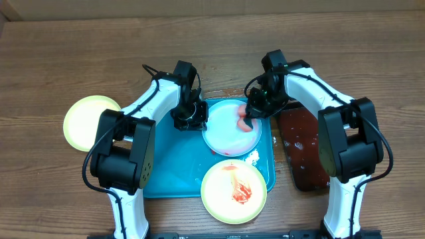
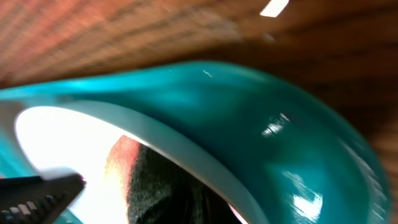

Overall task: Clean dirty plates on tray and stack at the side
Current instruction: 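Lift the sponge away with the right gripper toward the black tray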

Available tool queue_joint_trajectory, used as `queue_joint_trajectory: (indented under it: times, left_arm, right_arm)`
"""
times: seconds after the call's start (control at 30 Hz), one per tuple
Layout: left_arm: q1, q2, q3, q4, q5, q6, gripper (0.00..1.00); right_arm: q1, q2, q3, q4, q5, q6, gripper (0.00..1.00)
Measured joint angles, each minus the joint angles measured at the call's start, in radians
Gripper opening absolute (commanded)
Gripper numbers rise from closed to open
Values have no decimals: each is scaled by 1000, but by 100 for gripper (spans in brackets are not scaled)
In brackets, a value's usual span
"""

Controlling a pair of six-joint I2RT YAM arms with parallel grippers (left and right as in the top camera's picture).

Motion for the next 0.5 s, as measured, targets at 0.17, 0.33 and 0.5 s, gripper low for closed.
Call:
queue_joint_trajectory:
  times: [0.17, 0.33, 0.5]
  left_arm:
    - [0, 0, 0, 0, 0, 0, 4]
    - [0, 0, 0, 0, 0, 0, 4]
    - [0, 0, 0, 0, 1, 0, 4]
  right_arm:
    - [13, -15, 1, -47, 54, -70, 4]
    - [41, -72, 1, -109, 148, -126, 4]
    - [51, -233, 16, -160, 202, -131, 4]
